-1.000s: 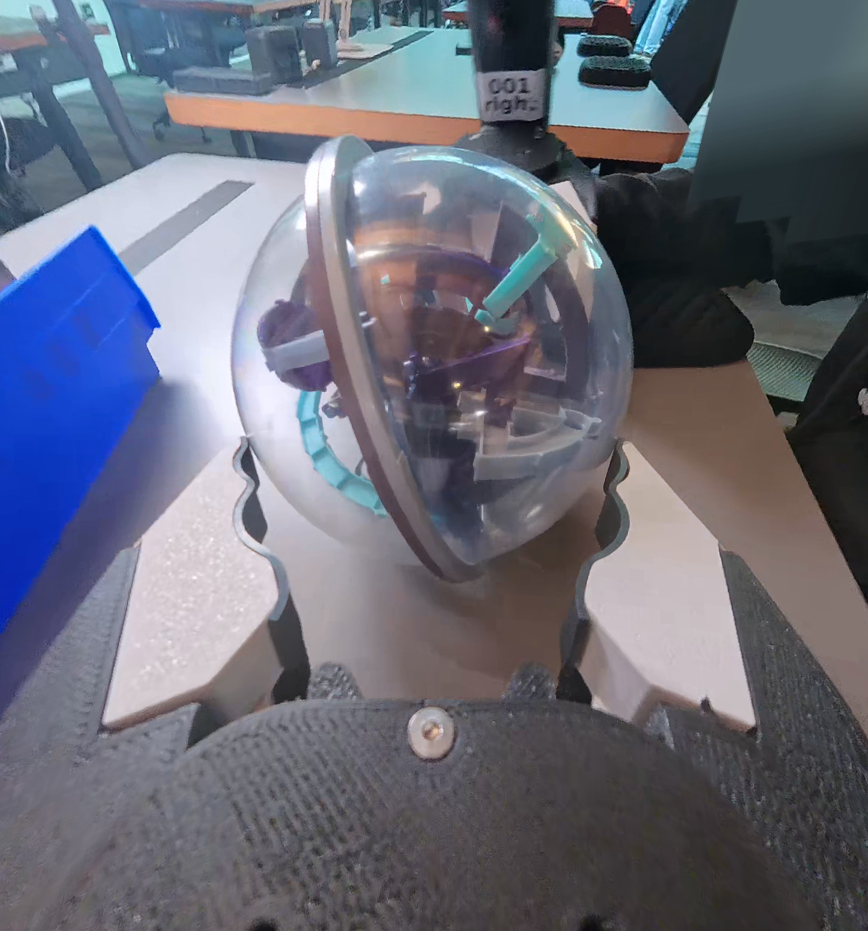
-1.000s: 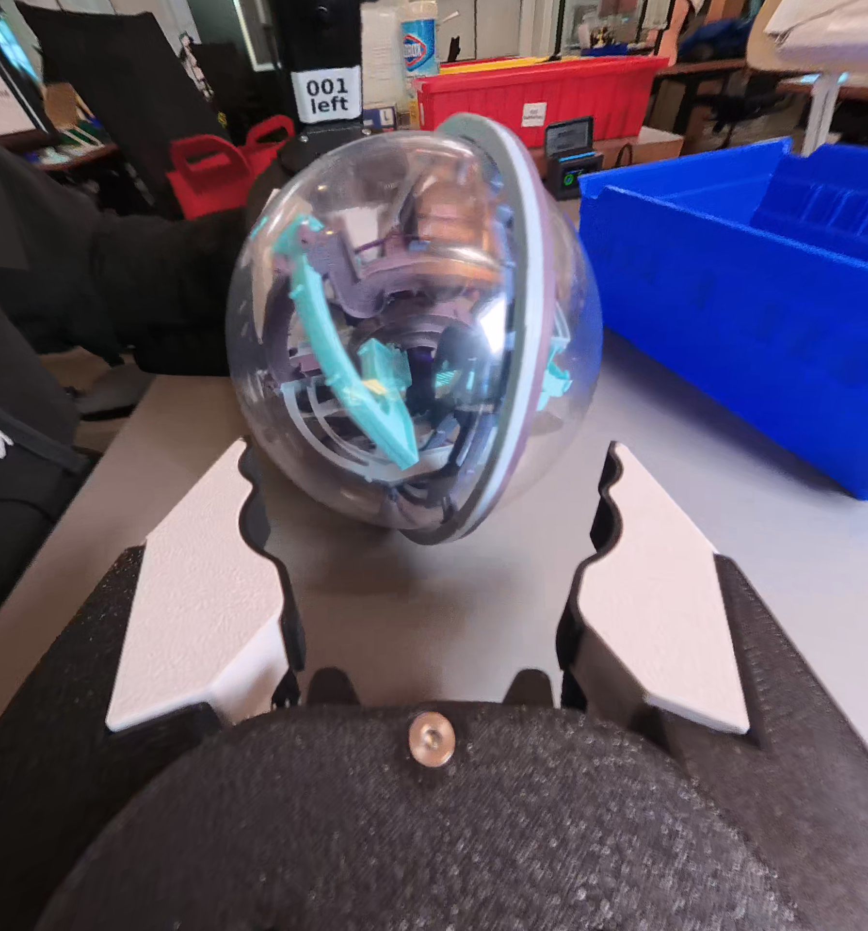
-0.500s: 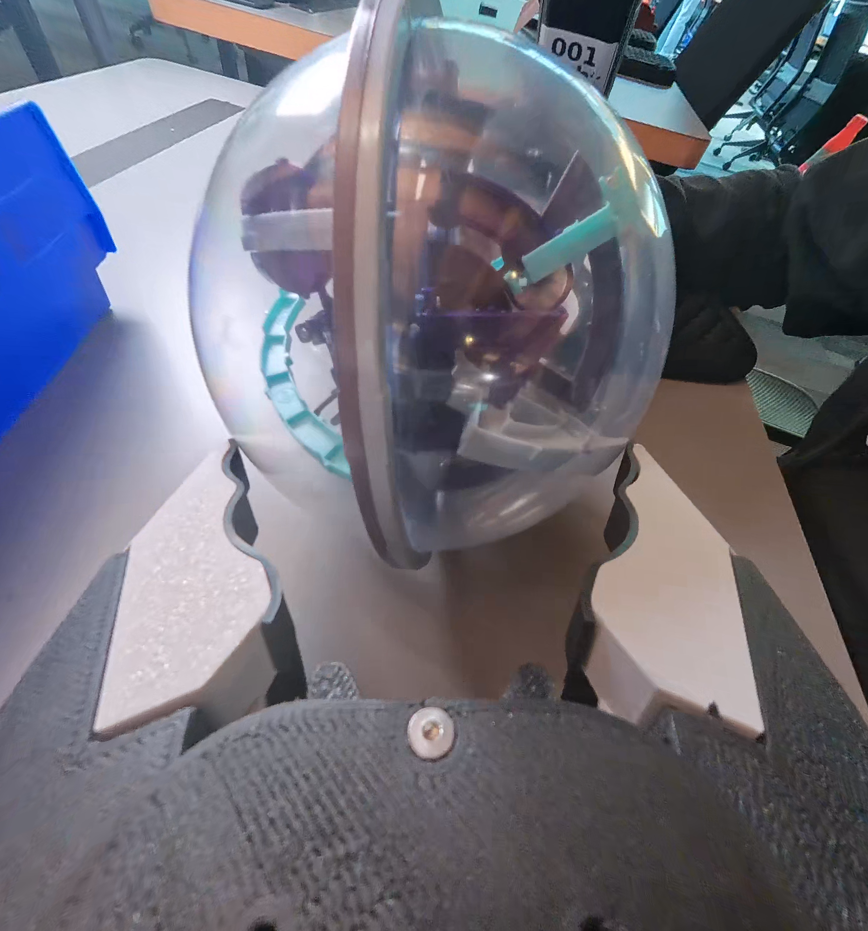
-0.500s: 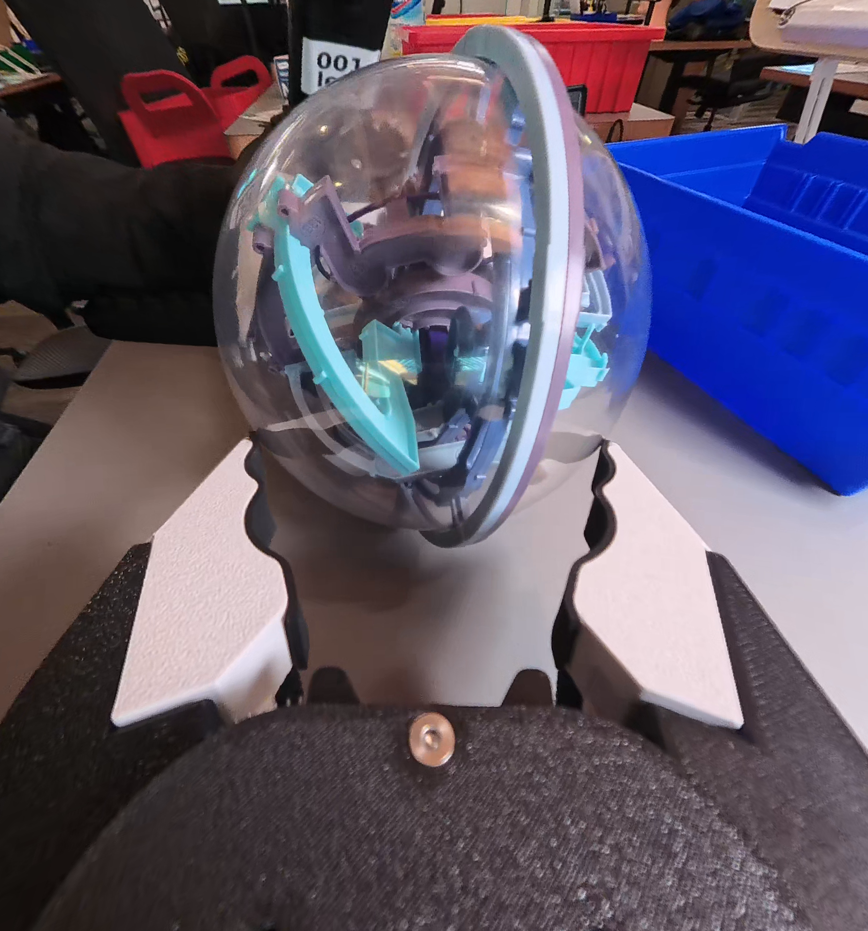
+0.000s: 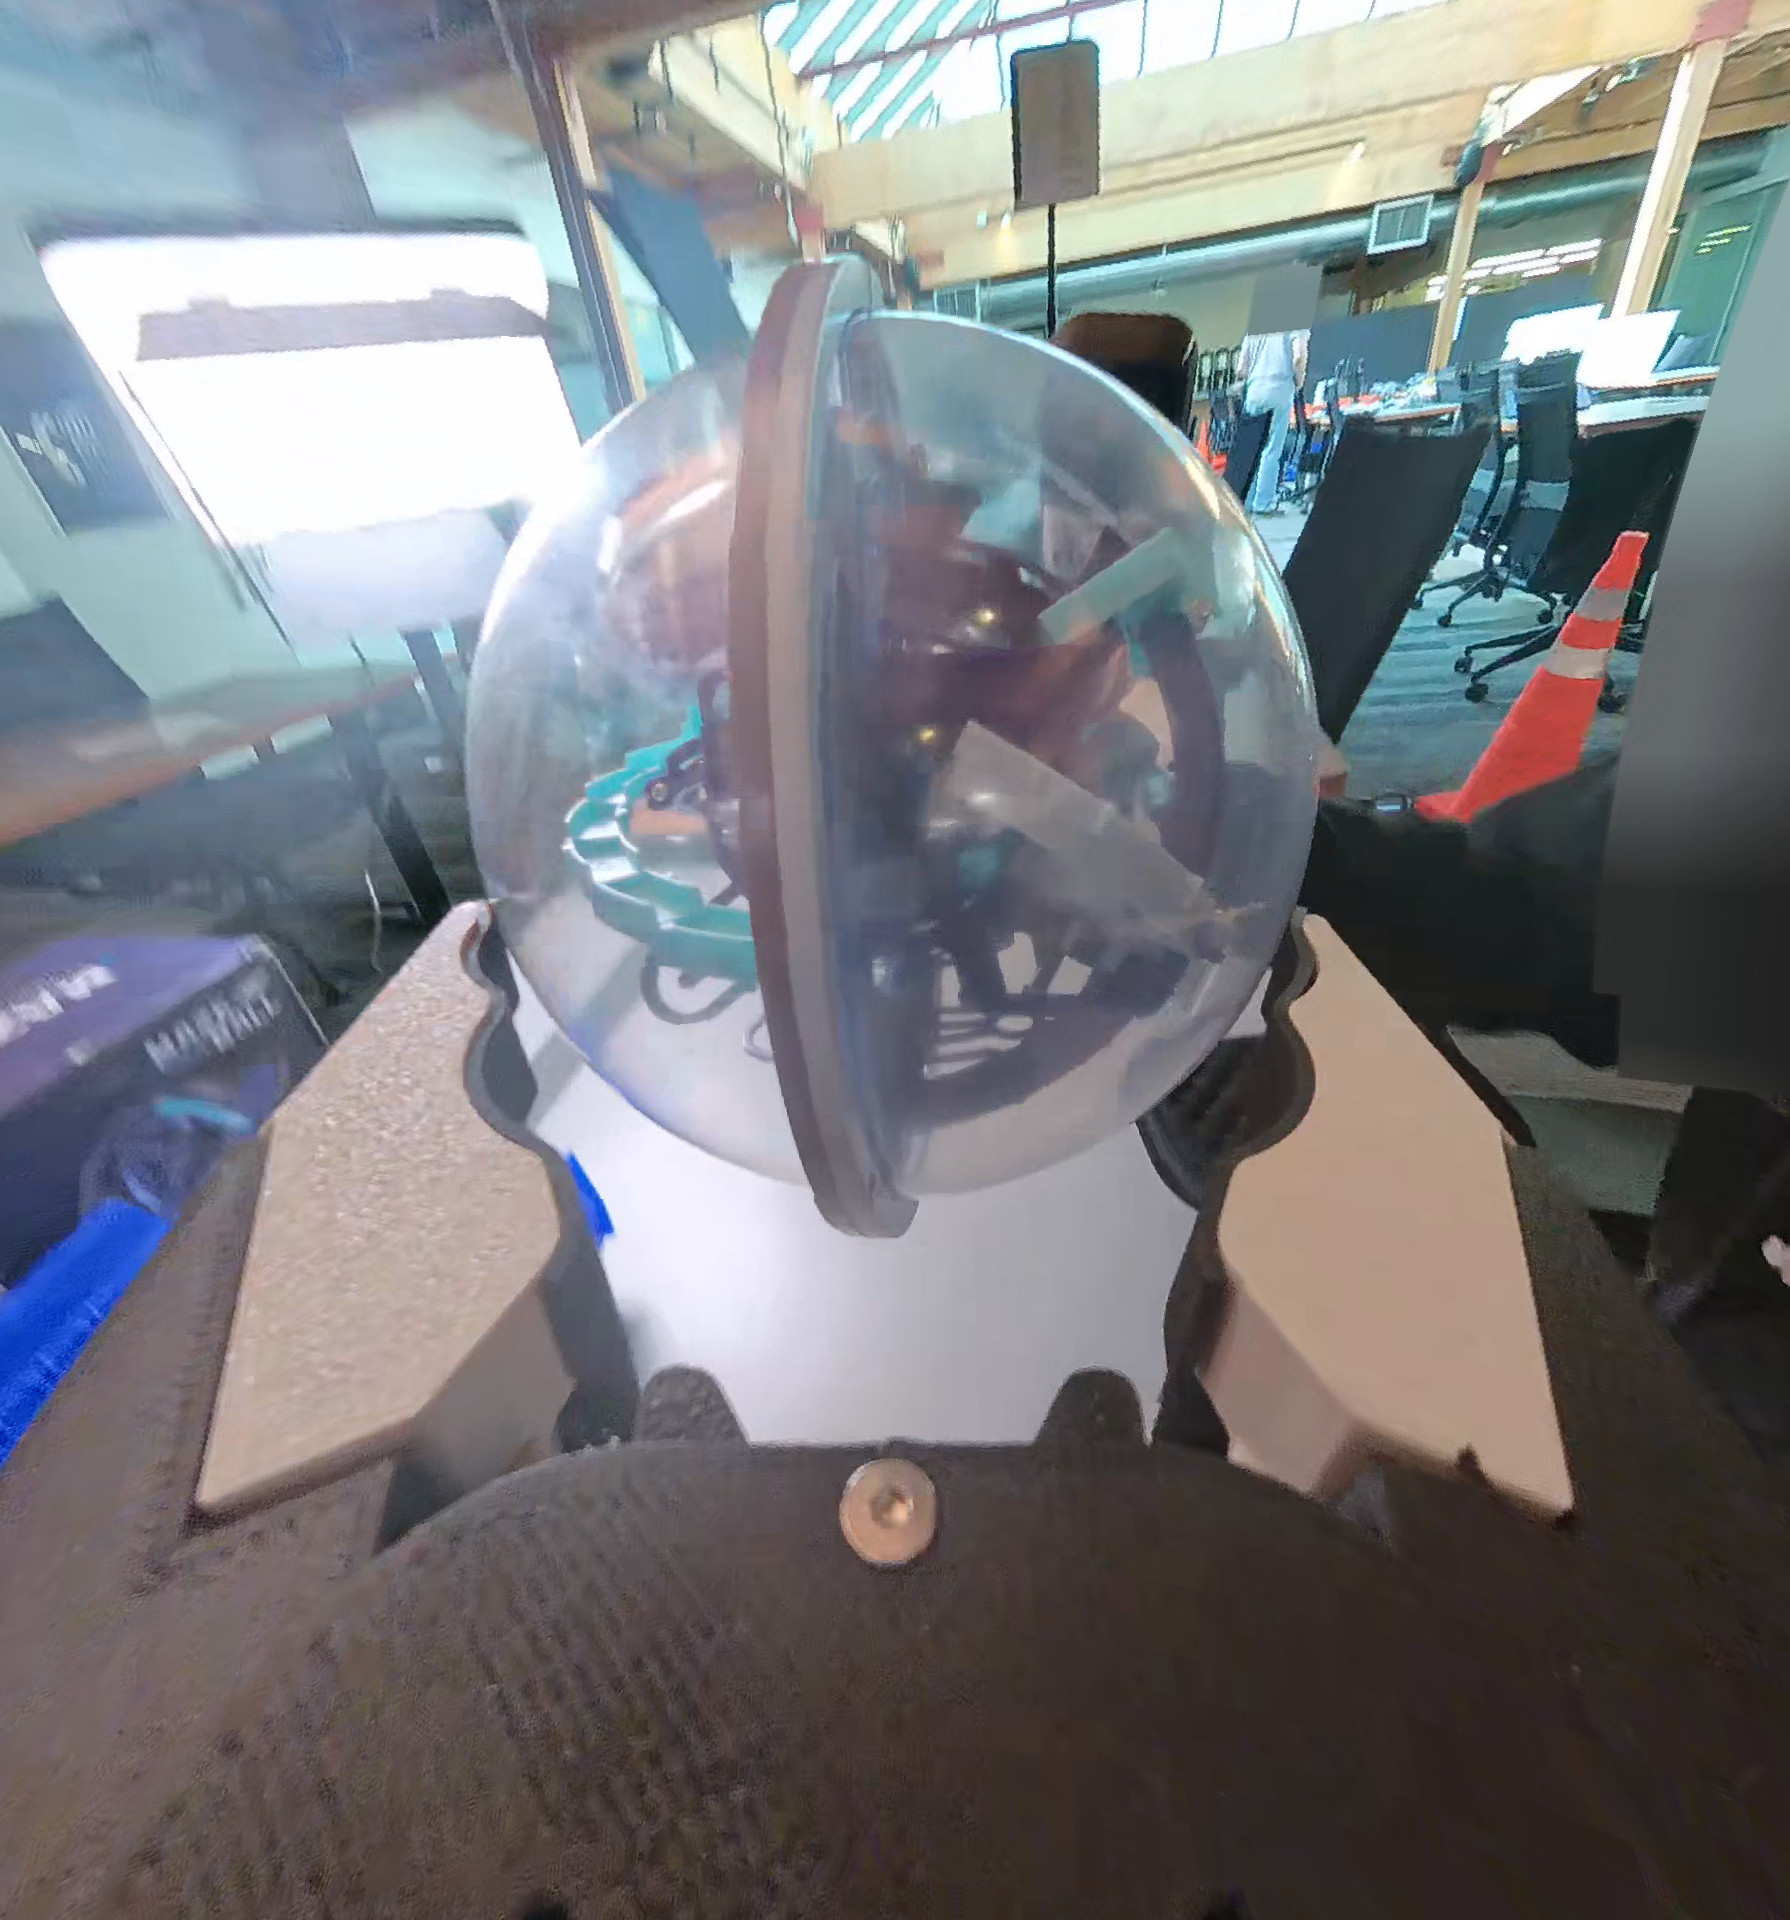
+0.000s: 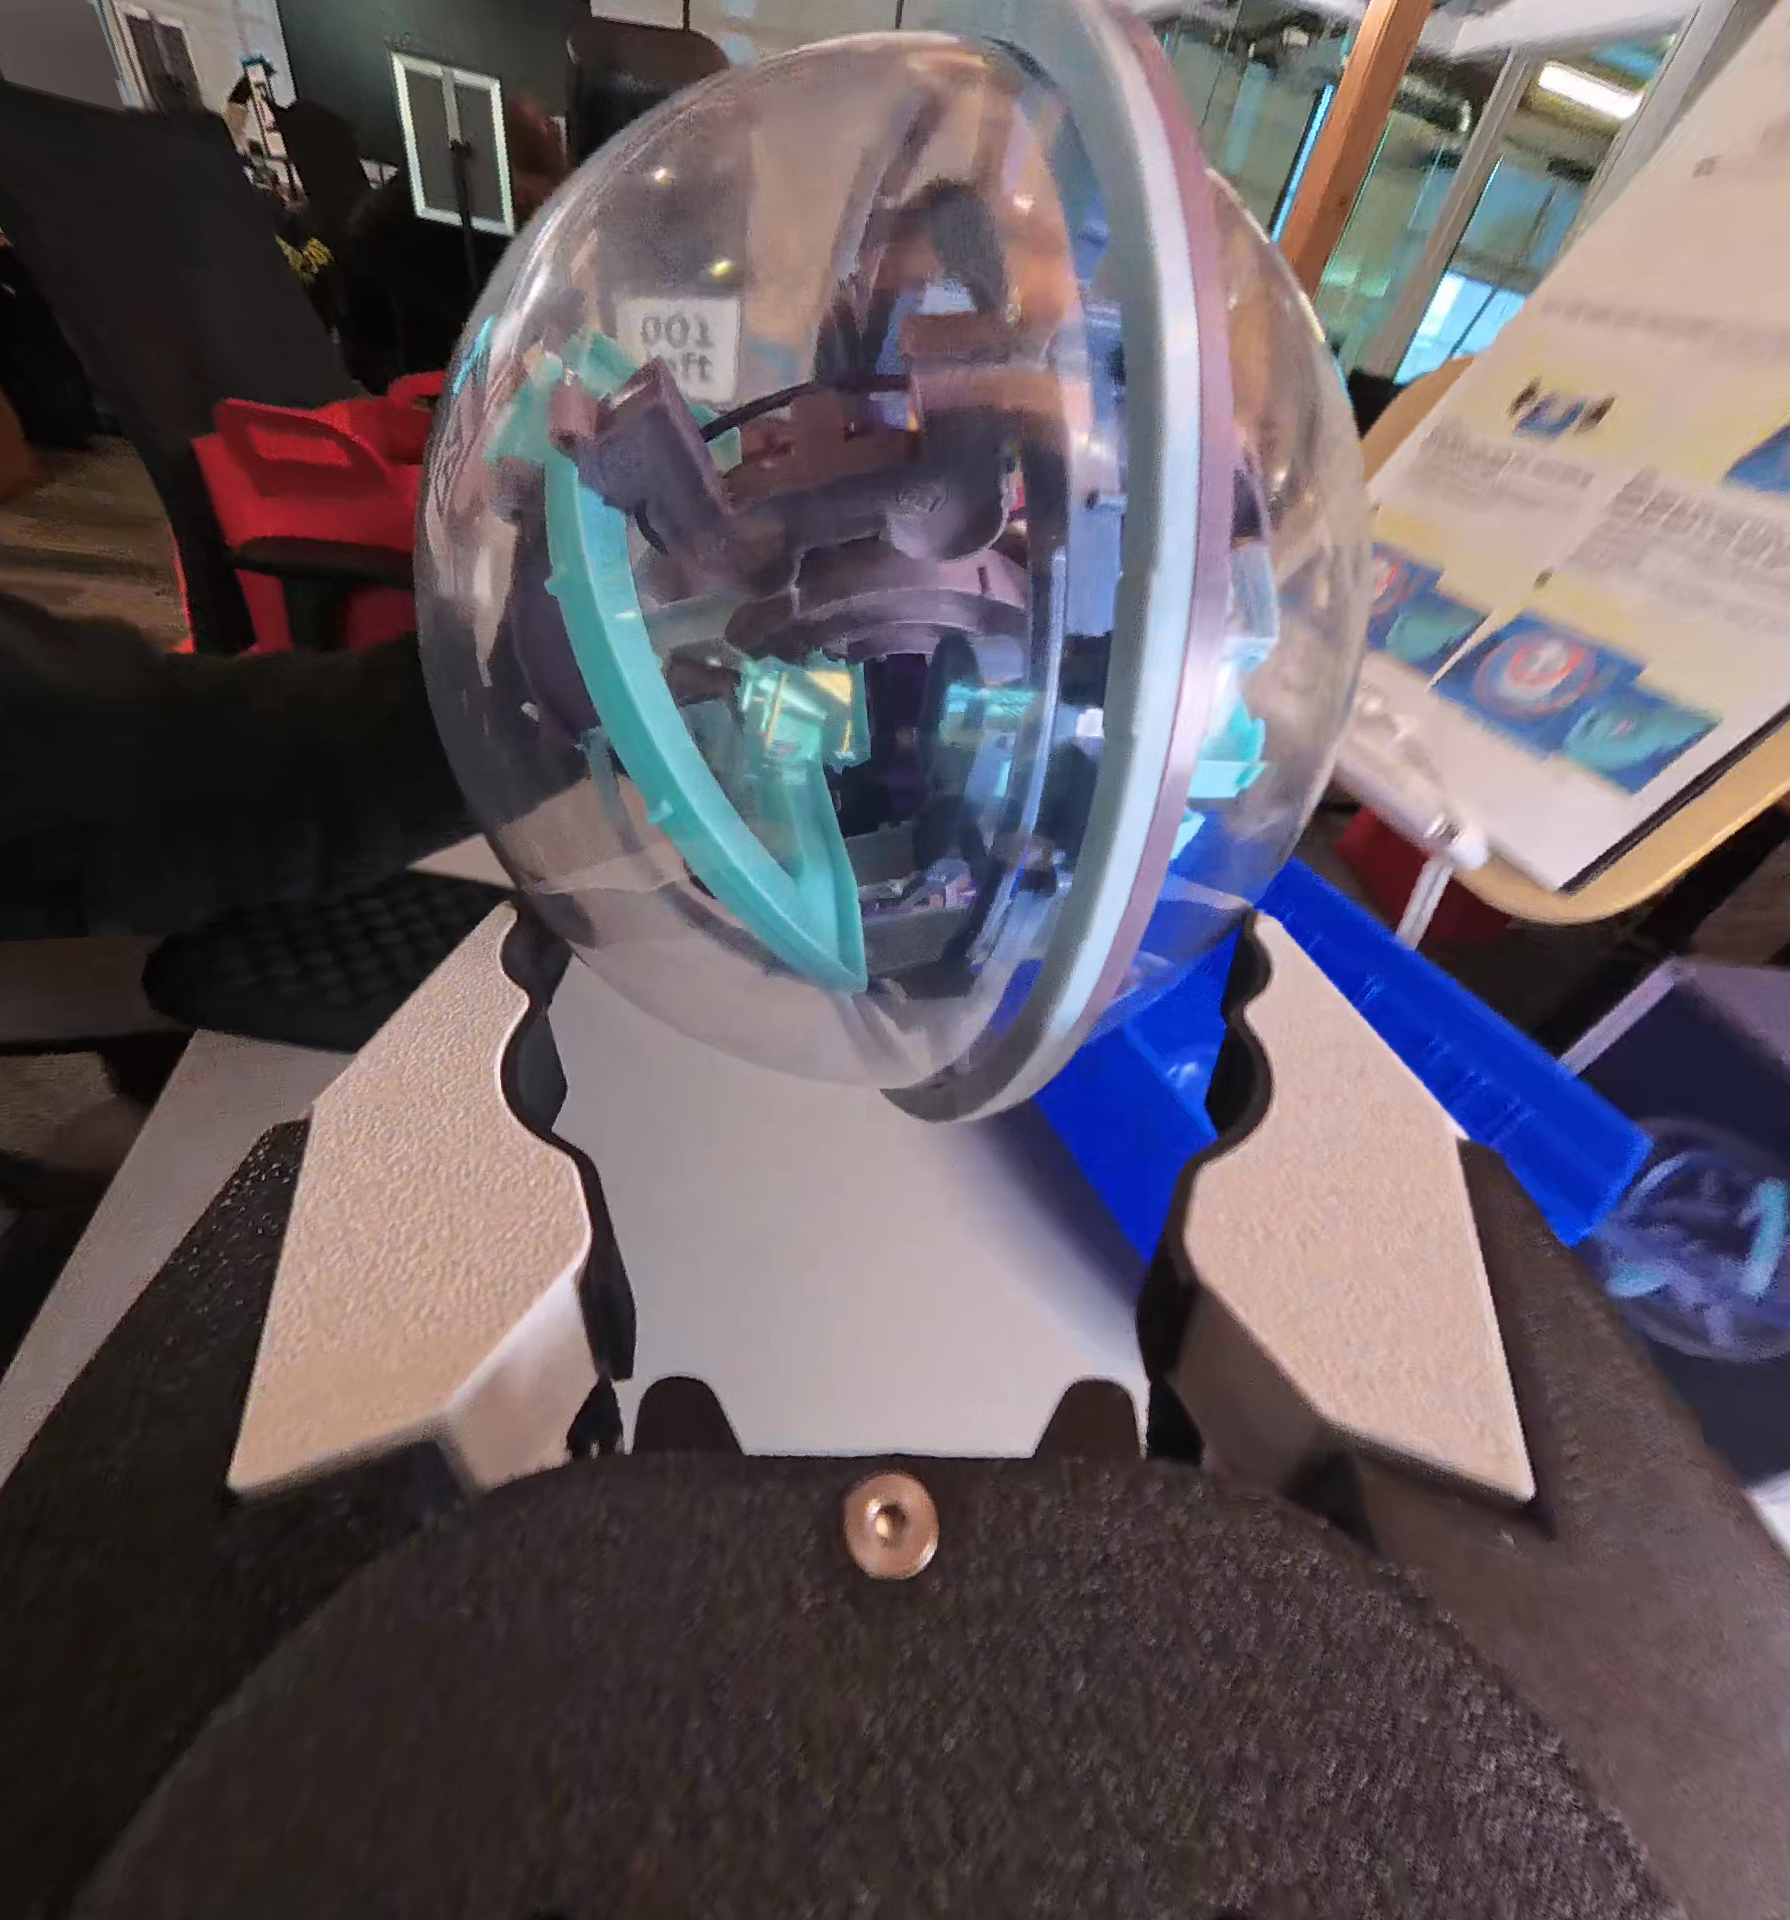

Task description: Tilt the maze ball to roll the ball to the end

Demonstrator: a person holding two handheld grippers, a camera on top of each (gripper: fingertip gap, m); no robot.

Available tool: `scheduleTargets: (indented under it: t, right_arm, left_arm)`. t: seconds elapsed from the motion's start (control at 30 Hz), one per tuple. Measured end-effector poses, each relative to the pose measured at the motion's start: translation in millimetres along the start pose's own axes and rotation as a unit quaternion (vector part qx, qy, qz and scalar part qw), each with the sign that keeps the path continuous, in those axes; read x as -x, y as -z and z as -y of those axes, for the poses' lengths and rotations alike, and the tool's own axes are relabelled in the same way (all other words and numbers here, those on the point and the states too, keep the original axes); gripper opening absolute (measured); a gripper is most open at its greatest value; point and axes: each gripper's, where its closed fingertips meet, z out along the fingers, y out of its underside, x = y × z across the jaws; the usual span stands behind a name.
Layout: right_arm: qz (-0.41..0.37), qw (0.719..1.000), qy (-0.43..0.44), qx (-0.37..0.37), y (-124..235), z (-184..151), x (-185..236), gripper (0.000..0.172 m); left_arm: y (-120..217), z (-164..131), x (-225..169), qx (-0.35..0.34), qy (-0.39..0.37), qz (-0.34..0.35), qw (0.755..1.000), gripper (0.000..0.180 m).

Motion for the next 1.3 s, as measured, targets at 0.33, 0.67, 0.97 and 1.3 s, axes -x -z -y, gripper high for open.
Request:
scheduleTargets:
  t: [0.33, 0.67, 0.97, 1.3]
  right_arm:
    - [-0.011, 0.998, 0.058, -0.012, 0, 68, -6, 0.126]
    - [-0.005, 0.997, 0.059, -0.042, -15, 69, -2, 0.125]
    - [0.014, 0.998, 0.012, -0.055, -18, 64, -8, 0.126]
    - [0.054, 0.992, -0.092, -0.060, -27, 47, -19, 0.125]
  left_arm:
    - [11, 67, 4, -0.084, -0.049, -0.006, 0.995, 0.139]
    - [26, 68, 5, -0.093, -0.056, 0.000, 0.994, 0.139]
    - [25, 66, 11, -0.073, -0.018, 0.017, 0.997, 0.138]
    - [24, 59, 29, -0.060, 0.061, 0.049, 0.995, 0.139]
